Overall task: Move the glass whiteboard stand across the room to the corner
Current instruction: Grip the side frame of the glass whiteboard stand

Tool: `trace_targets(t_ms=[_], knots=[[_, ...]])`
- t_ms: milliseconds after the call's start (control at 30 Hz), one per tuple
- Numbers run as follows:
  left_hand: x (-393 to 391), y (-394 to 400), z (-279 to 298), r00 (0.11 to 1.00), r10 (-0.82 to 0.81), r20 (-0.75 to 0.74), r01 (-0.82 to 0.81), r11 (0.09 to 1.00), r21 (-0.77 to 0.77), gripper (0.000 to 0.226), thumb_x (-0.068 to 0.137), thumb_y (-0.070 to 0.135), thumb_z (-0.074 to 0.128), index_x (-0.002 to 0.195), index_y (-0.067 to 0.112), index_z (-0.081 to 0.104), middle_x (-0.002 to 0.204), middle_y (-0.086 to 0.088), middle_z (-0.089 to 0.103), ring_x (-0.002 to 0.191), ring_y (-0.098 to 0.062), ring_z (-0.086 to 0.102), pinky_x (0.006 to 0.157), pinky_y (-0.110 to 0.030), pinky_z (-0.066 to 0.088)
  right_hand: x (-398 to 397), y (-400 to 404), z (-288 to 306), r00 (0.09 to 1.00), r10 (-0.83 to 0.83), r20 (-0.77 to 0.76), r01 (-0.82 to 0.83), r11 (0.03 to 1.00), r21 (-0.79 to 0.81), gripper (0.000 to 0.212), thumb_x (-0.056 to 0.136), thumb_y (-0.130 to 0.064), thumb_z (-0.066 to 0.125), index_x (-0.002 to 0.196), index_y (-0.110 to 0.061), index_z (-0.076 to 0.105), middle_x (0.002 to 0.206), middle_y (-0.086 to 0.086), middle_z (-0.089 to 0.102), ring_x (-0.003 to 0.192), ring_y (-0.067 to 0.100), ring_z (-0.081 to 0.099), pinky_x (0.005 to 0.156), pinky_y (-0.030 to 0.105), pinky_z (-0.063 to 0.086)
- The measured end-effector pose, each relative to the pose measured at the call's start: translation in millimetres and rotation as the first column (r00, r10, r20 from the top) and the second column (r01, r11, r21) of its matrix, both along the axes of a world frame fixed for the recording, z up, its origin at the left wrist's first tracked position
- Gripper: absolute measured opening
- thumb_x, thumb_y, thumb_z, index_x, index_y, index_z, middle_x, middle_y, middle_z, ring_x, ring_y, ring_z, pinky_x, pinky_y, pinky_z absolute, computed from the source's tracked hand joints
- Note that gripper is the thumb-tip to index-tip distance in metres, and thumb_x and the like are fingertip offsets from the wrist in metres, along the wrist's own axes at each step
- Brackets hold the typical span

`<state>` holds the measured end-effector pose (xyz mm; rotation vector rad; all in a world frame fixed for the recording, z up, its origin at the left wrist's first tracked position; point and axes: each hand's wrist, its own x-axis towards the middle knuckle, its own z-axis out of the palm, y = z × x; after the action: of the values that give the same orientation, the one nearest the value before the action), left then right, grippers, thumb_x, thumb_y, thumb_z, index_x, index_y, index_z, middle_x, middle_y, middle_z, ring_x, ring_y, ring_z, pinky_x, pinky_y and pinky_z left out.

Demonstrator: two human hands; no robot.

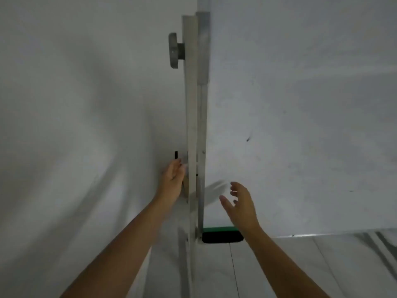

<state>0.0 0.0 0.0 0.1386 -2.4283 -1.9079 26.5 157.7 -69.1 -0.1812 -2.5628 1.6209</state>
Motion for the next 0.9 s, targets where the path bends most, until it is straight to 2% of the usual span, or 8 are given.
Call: trace_targets(t_ms=[100, 233, 367, 467, 600, 767, 833, 900], knots=[[-43.9, -10.3, 4.2, 0.986, -0.155, -0.065, 0.154, 0.988, -0.022, 0.03, 0.091, 0.025, 0.035, 0.118, 0.019, 0.046, 0.128, -0.011, 0.052, 0.114, -0.023, 0.051, 0.105, -0.037, 0.039, -20.4, -38.7, 3.8, 0.977, -0.084, -0.196, 0.101, 0.992, 0.08, 0.063, 0.076, -0.02, 0.075, 0.128, -0.003, 0.044, 0.125, 0.013, 0.049, 0.108, 0.011, 0.042, 0.092, 0.018, 0.037], [-86.1, -29.2, 8.6, 0.883, -0.462, -0.088, 0.459, 0.887, -0.052, 0.027, 0.088, 0.013, 0.041, 0.086, 0.032, 0.059, 0.086, 0.012, 0.068, 0.08, 0.001, 0.062, 0.078, -0.011, 0.05, -38.2, -87.8, -9.1, 0.848, -0.379, -0.371, 0.451, 0.883, 0.129, 0.071, 0.063, -0.051, 0.069, 0.114, -0.007, 0.046, 0.112, 0.013, 0.047, 0.097, 0.01, 0.037, 0.087, 0.024, 0.046], [-117.8, -36.0, 8.7, 0.745, -0.667, -0.008, 0.663, 0.741, -0.11, 0.022, 0.084, 0.005, 0.048, 0.089, 0.016, 0.066, 0.085, 0.005, 0.07, 0.086, -0.008, 0.063, 0.085, -0.021, 0.049, -53.4, -106.4, -23.5, 0.723, -0.536, -0.437, 0.638, 0.76, 0.124, 0.076, 0.052, -0.042, 0.078, 0.109, -0.009, 0.04, 0.107, 0.004, 0.036, 0.097, 0.022, 0.038, 0.098, 0.007, 0.021], [-129.8, -24.7, 11.7, 0.608, -0.794, -0.019, 0.787, 0.605, -0.12, 0.03, 0.083, 0.006, 0.053, 0.069, 0.032, 0.062, 0.059, 0.018, 0.067, 0.065, 0.009, 0.06, 0.062, -0.005, 0.047, -55.5, -102.8, -20.8, 0.679, -0.573, -0.459, 0.692, 0.709, 0.138, 0.068, 0.08, -0.062, 0.046, 0.116, -0.005, 0.039, 0.114, 0.008, 0.037, 0.103, 0.026, 0.039, 0.103, -0.006, 0.009], [-130.5, 4.5, 6.4, 0.472, -0.881, -0.027, 0.869, 0.471, -0.152, 0.017, 0.078, 0.031, 0.053, 0.075, 0.046, 0.06, 0.076, 0.035, 0.067, 0.078, 0.013, 0.059, 0.069, -0.005, 0.046, -43.4, -78.7, -29.0, 0.677, -0.567, -0.47, 0.712, 0.667, 0.22, 0.069, 0.085, -0.067, 0.023, 0.132, -0.018, 0.03, 0.136, 0.004, 0.031, 0.117, 0.022, 0.037, 0.106, 0.018, 0.022], [-94.3, 68.8, 13.7, 0.304, -0.949, -0.082, 0.95, 0.297, 0.093, 0.025, 0.081, 0.027, 0.054, 0.105, 0.033, 0.048, 0.094, 0.022, 0.064, 0.084, 0.014, 0.058, 0.068, -0.003, 0.046, -15.4, -25.6, -34.3, 0.704, -0.583, -0.405, 0.703, 0.656, 0.277, 0.065, 0.089, -0.061, 0.024, 0.144, -0.035, -0.001, 0.151, -0.028, -0.005, 0.136, -0.015, -0.001, 0.108, -0.004, 0.0], [-76.7, 99.9, 17.6, 0.276, -0.952, -0.133, 0.952, 0.252, 0.175, 0.024, 0.084, 0.03, 0.047, 0.108, 0.029, 0.044, 0.091, 0.023, 0.06, 0.078, 0.02, 0.056, 0.064, 0.0, 0.044, -4.6, -5.6, -31.8, 0.692, -0.636, -0.341, 0.722, 0.616, 0.314, 0.062, 0.091, -0.06, 0.019, 0.144, -0.032, 0.007, 0.151, -0.022, 0.012, 0.137, -0.014, 0.003, 0.107, -0.003, -0.001], [-61.6, 132.2, 21.9, 0.289, -0.944, -0.162, 0.943, 0.251, 0.22, 0.022, 0.087, 0.031, 0.041, 0.108, 0.024, 0.043, 0.083, 0.02, 0.056, 0.065, 0.024, 0.053, 0.058, 0.002, 0.042, 3.2, 16.6, -31.3, 0.707, -0.675, -0.21, 0.703, 0.639, 0.311, 0.065, 0.092, -0.059, 0.013, 0.139, -0.016, 0.028, 0.138, 0.001, 0.042, 0.13, 0.001, 0.029, 0.106, 0.005, 0.015]])
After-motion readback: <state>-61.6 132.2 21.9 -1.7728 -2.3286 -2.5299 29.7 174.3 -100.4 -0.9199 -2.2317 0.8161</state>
